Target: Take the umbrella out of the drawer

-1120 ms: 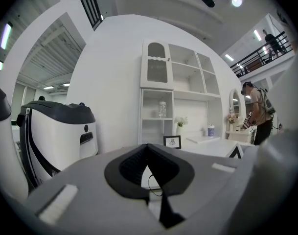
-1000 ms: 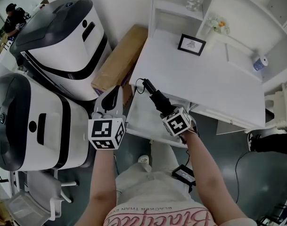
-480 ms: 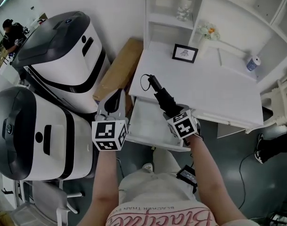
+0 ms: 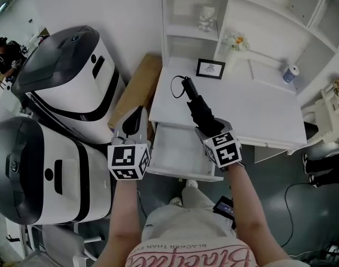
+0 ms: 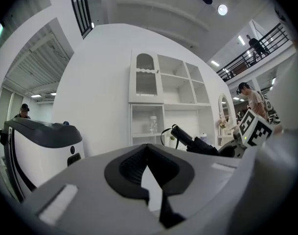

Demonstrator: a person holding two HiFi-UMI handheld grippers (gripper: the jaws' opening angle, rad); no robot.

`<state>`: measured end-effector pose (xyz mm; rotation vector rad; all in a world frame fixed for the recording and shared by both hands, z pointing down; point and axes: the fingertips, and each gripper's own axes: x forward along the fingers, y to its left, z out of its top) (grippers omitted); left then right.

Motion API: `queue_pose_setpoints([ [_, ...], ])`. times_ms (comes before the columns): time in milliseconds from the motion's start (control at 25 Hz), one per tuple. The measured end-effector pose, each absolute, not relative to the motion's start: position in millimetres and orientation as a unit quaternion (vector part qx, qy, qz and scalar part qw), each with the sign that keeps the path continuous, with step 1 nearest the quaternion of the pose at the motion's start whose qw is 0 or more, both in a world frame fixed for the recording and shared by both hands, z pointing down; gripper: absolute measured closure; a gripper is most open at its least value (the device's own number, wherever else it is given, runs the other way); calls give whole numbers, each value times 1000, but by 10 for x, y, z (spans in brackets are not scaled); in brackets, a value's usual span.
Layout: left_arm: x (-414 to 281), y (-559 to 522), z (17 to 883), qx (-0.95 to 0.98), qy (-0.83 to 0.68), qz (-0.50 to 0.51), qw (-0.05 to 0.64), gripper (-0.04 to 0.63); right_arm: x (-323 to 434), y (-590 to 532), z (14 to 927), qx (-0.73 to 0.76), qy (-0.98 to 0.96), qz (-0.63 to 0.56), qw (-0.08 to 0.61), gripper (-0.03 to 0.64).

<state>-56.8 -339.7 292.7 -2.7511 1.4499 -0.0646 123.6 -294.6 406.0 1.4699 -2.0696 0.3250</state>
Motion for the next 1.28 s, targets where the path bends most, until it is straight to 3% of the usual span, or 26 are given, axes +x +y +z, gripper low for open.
queue_pose_setpoints([
  [880,-163,-3371,2337,-878,474,11,65,586,1747,-2873,2687,617,-770,6,159,377],
  [1280,-170,-3363,2191,-871,485,23,80,586,1872,-2899,2422,619,-774,-17,133,377],
])
